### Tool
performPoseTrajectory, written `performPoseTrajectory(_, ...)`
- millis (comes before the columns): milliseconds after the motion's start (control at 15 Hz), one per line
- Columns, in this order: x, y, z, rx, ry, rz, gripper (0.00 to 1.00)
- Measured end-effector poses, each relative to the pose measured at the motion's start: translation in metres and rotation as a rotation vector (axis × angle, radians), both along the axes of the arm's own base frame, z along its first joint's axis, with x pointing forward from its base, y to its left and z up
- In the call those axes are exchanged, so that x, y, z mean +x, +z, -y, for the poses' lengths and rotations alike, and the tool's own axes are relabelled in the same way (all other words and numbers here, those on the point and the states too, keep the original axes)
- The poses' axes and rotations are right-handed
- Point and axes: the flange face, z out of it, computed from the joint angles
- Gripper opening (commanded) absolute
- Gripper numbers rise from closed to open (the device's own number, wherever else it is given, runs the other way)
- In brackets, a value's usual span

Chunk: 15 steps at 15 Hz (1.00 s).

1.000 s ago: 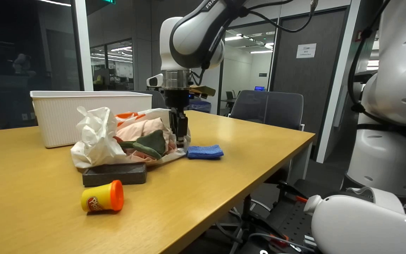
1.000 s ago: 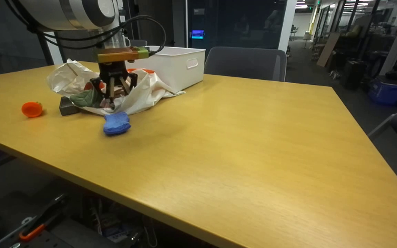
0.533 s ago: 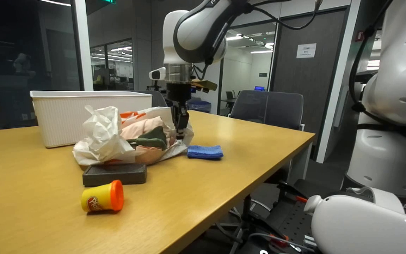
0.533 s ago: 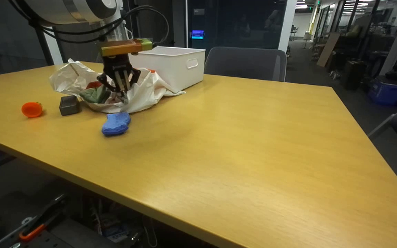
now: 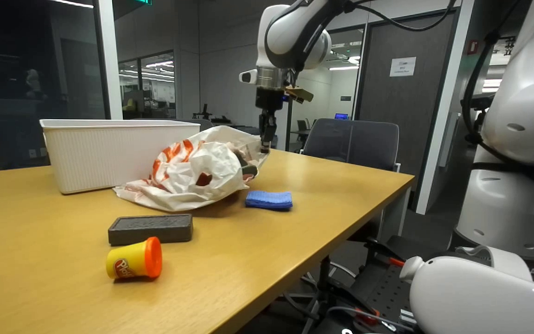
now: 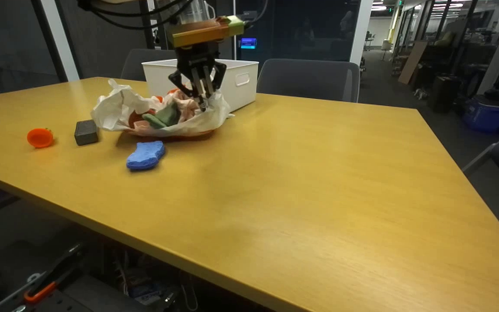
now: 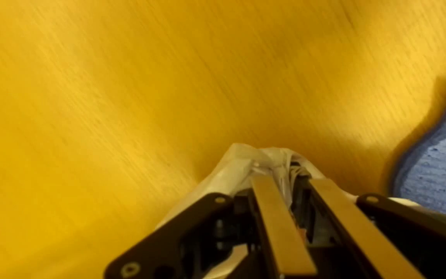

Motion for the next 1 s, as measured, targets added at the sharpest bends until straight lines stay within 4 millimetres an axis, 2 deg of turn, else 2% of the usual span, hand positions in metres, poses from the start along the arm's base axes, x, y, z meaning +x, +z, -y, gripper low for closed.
performPoseTrajectory(200, 0.005, 0.011, 0.041, 0.011, -0.064, 0.059, 0.17)
performPoseTrajectory(333, 0.009, 0.016, 0.057, 0.025, -0.096, 0.108, 0.10)
performPoseTrajectory(467, 0.014, 0.023, 0.068, 0.056, -0.127, 0.177, 0.06)
performPoseTrajectory(800, 0.020, 0.038, 0.083, 0.129, -0.158, 0.304, 0.08)
performPoseTrajectory(867, 0.020, 0.039, 0.085, 0.129, -0.149, 0.306, 0.33)
performPoseTrajectory(933, 0.019, 0.037, 0.085, 0.126, -0.142, 0.300, 0.34)
performPoseTrajectory(1000, 0.019, 0.035, 0.086, 0.118, -0.135, 0.285, 0.41)
